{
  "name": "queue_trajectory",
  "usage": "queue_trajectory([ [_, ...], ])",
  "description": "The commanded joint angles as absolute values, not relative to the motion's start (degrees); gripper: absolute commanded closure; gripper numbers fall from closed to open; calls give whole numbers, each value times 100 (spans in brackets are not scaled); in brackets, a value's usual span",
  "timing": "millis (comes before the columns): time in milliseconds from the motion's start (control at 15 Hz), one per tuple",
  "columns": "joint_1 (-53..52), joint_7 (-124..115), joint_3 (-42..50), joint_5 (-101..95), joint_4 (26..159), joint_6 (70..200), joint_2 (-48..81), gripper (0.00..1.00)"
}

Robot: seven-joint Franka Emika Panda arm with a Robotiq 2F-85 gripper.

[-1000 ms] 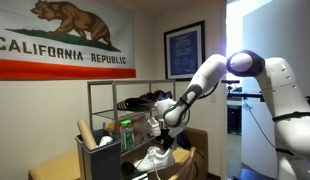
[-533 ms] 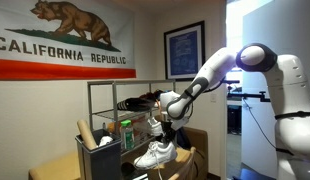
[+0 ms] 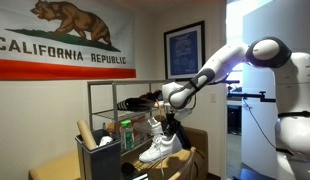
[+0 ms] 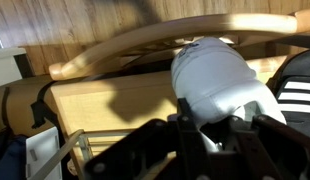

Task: Take the white shoe and position it on the shoe rack alongside the other white shoe

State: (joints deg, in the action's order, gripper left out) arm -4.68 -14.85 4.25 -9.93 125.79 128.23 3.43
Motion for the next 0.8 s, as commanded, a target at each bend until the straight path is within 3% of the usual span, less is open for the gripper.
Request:
queue_trajectory([
  [0, -325, -1530, 264, -1087, 12580, 12231, -108, 96],
  [733, -275, -1617, 32, -1232, 12340, 11451, -592, 96],
])
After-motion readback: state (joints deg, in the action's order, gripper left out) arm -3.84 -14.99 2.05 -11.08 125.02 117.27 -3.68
